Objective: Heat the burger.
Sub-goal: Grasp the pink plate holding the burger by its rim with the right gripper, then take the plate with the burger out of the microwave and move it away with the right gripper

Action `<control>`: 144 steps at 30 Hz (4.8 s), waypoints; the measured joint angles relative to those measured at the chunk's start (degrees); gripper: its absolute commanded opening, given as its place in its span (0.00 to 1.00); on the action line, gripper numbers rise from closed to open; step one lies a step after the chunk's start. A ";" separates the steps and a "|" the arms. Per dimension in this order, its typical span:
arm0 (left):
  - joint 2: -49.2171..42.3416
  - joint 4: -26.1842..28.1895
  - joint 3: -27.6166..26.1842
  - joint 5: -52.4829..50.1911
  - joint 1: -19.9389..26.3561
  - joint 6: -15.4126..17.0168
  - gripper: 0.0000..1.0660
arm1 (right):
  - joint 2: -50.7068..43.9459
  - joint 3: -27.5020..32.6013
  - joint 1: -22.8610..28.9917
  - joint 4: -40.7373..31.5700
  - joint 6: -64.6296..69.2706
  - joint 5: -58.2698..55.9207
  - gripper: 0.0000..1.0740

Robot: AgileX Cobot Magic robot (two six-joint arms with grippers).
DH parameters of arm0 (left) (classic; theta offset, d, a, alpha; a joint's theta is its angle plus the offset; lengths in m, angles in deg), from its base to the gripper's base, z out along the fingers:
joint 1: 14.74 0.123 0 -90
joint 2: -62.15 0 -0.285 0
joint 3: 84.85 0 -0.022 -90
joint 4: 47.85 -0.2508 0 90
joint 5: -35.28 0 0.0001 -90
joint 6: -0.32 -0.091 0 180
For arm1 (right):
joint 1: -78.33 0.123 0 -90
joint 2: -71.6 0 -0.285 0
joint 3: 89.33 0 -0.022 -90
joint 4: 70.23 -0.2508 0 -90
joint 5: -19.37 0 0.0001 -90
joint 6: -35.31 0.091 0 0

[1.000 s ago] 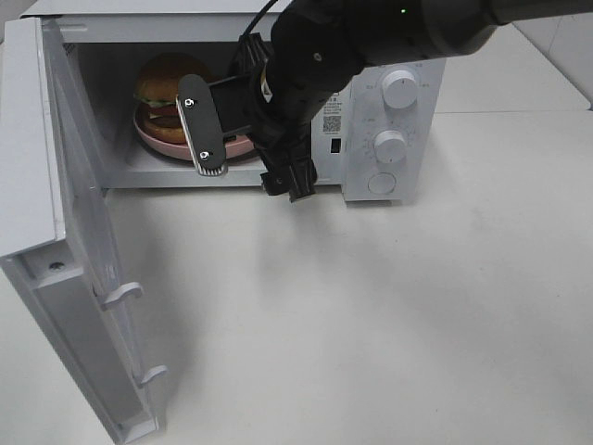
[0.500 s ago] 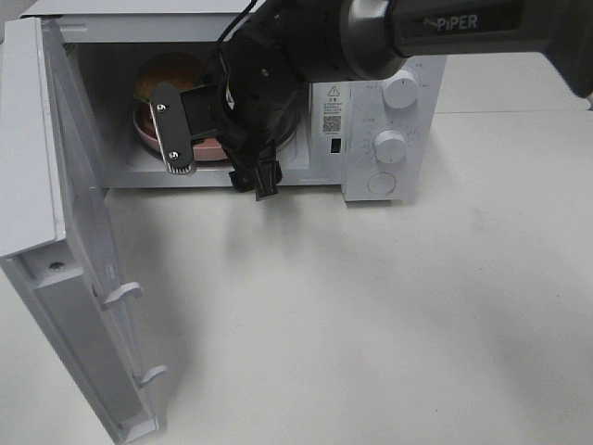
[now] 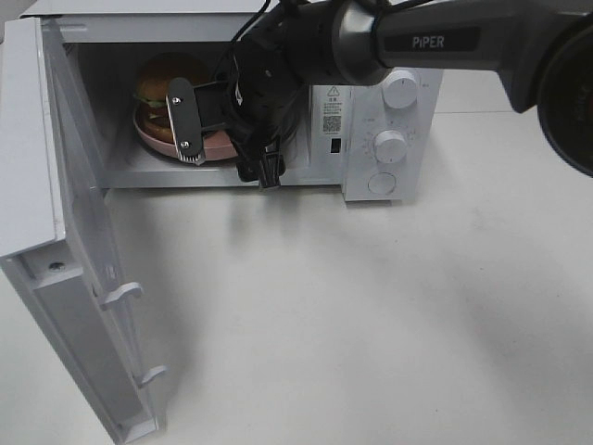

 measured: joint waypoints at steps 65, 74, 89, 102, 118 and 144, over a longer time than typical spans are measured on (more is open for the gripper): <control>0.00 0.00 0.00 0.00 0.00 0.00 0.92 | 5.44 -5.61 2.41 -7.22 -1.49 0.57 0.00; 0.00 0.00 0.00 0.00 0.00 0.00 0.92 | 0.92 4.01 2.98 -4.93 -1.43 6.19 0.00; 0.00 0.00 0.00 0.00 0.00 0.00 0.92 | -9.40 23.89 3.09 -2.12 -1.38 17.59 0.00; 0.00 0.00 0.00 0.00 0.00 0.00 0.92 | -17.53 37.07 3.09 0.29 -1.32 24.47 0.00; 0.00 0.00 0.00 0.00 0.00 0.00 0.92 | -27.22 51.28 3.09 0.92 -1.32 31.34 0.00; 0.00 0.00 0.00 0.00 0.00 0.00 0.92 | -47.56 73.74 3.09 0.97 -1.32 37.47 0.00</control>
